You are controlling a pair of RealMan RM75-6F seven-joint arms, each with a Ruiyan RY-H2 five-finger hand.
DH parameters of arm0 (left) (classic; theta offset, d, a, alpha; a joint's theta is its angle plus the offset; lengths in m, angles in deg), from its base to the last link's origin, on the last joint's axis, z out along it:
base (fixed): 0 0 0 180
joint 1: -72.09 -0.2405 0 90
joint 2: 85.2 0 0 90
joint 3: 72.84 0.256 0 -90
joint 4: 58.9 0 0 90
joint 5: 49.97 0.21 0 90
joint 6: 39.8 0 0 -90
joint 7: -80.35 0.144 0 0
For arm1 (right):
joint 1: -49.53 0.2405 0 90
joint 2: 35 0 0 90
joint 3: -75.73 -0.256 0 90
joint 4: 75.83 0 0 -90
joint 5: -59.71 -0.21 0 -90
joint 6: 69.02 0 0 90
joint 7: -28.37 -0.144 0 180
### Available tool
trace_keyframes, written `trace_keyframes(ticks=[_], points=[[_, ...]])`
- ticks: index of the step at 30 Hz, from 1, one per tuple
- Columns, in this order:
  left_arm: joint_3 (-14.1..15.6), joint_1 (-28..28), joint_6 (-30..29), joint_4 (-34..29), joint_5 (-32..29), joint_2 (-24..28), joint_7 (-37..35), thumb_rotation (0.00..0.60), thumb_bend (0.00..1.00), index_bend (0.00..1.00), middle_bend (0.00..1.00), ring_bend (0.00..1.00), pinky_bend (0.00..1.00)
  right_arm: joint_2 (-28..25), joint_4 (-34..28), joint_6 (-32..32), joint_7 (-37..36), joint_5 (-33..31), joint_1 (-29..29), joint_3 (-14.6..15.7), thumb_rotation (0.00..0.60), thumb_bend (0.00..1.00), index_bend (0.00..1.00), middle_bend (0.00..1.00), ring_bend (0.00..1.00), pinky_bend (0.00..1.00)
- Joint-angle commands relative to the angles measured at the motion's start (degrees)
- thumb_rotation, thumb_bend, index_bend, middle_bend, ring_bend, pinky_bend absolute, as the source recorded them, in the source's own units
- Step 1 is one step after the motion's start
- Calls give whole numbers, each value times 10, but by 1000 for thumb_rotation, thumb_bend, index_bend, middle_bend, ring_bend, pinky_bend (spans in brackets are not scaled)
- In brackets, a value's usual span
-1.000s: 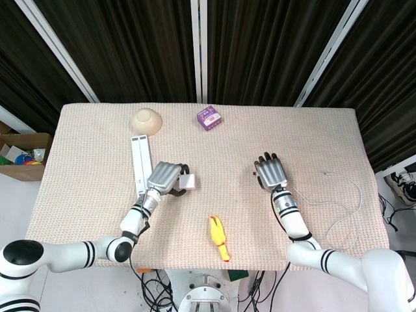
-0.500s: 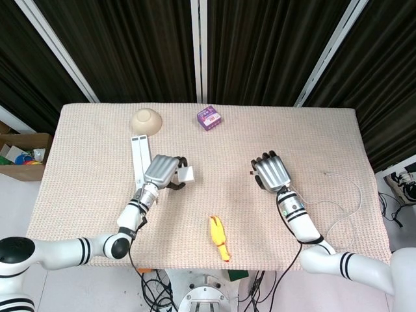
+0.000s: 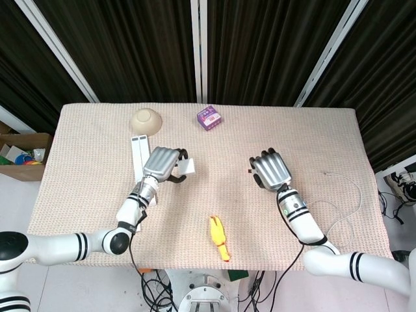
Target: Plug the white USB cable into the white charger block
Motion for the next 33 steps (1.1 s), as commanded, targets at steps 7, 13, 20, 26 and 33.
trace_keyframes(ticks=[7, 13, 20, 26, 33], points=[[4, 12, -5, -6, -3, 4, 11, 529, 286, 546, 497, 741, 954, -11, -25, -1, 47, -53, 35, -16, 600, 1000, 596, 617, 369, 346], [9, 27, -7, -4, 2, -2, 29, 531, 286, 545, 497, 741, 954, 8, -20, 15, 77, -91, 72, -19, 600, 1000, 593, 615, 369, 346], [13, 44, -11, -6, -8, -5, 57, 529, 286, 545, 496, 741, 954, 34, -9, 27, 122, -144, 120, -16, 600, 1000, 592, 612, 368, 345], [11, 53, -10, -15, -22, -4, 62, 533, 286, 545, 497, 741, 954, 61, 9, 24, 136, -176, 152, -17, 600, 1000, 592, 606, 369, 344], [10, 62, -10, -19, -31, -6, 62, 532, 286, 545, 497, 741, 954, 81, 24, 15, 124, -185, 172, -21, 600, 1000, 593, 605, 368, 344]])
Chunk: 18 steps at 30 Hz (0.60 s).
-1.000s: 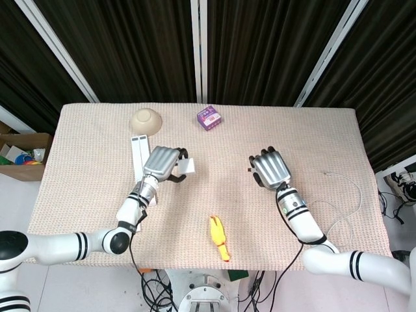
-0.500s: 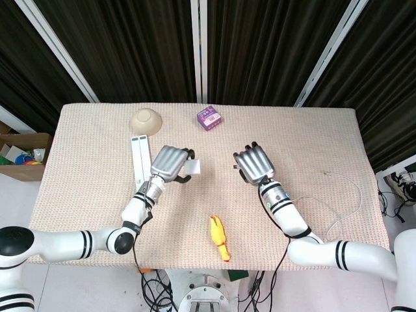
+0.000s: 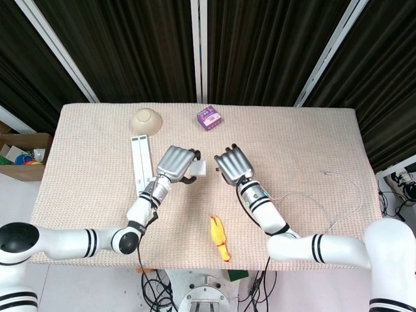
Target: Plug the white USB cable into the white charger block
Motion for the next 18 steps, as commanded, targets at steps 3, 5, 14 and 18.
trace_keyframes(ticks=[3, 5, 14, 18], points=[[-1, 3, 1, -3, -4, 0, -5, 529, 286, 545, 497, 741, 954, 4, 2, -6, -13, 1, 6, -2, 600, 1000, 593, 605, 368, 343], [1, 4, 0, -3, -4, 0, -6, 532, 286, 545, 497, 741, 954, 3, 1, -9, -16, 2, 8, 0, 600, 1000, 593, 605, 368, 343], [3, 9, 1, -5, -10, 1, -10, 527, 286, 545, 498, 741, 954, 9, 8, -11, -18, -4, 17, 15, 600, 1000, 593, 601, 369, 343], [5, 12, -1, -6, -11, 0, -9, 527, 286, 545, 498, 741, 954, 14, 12, -12, -22, -3, 22, 16, 600, 1000, 593, 600, 368, 343]])
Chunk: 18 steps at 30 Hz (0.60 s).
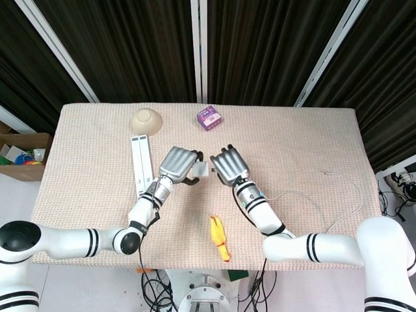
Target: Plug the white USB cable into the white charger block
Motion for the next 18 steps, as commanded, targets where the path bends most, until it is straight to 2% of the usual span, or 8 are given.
trace_keyframes(ticks=[1, 18], points=[[0, 1, -1, 0, -1, -1, -1, 527, 286, 545, 498, 741, 954, 2, 2, 0, -1, 0, 3, 1, 600, 1000, 593, 600, 368, 343], [8, 10, -7, -2, -9, -2, 10, 528, 286, 545, 498, 741, 954, 12, 10, -4, -3, -11, 19, 4, 600, 1000, 593, 597, 369, 332]])
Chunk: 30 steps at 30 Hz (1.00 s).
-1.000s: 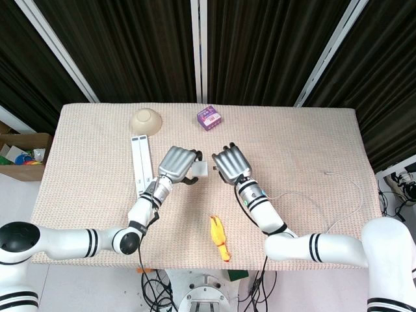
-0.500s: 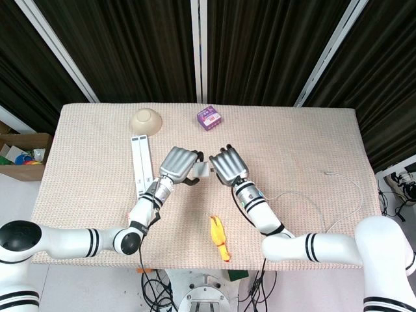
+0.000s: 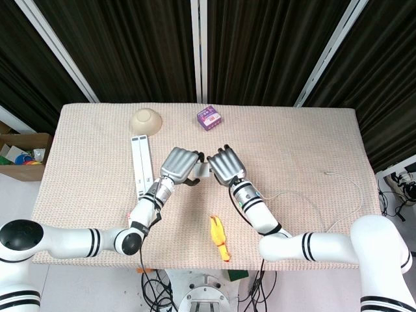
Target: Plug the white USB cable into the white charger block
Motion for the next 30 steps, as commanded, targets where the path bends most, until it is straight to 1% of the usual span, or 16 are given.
trace_keyframes(ticks=[1, 12, 19, 23, 26, 30], points=[[2, 2, -1, 0, -2, -1, 4, 529, 286, 545, 498, 741, 954, 1, 1, 0, 0, -1, 2, 0, 600, 1000, 593, 597, 369, 332], [8, 14, -15, 4, -14, -6, 38, 529, 286, 545, 509, 741, 954, 8, 4, -2, 10, -17, 14, 0, 600, 1000, 590, 593, 368, 323], [11, 18, -20, 5, -18, -7, 51, 530, 286, 545, 512, 741, 954, 12, 6, -2, 14, -30, 21, -1, 600, 985, 566, 583, 368, 312], [11, 19, -22, 7, -19, -10, 53, 529, 286, 545, 512, 740, 954, 16, 10, -1, 10, -34, 24, -3, 600, 921, 547, 577, 368, 309], [13, 20, -22, 9, -20, -12, 57, 529, 286, 545, 512, 741, 954, 19, 13, 0, 10, -38, 26, -2, 600, 816, 535, 570, 368, 304], [13, 21, -22, 9, -20, -13, 57, 526, 286, 545, 512, 741, 954, 22, 16, 1, 7, -40, 28, -2, 600, 702, 522, 561, 368, 301]])
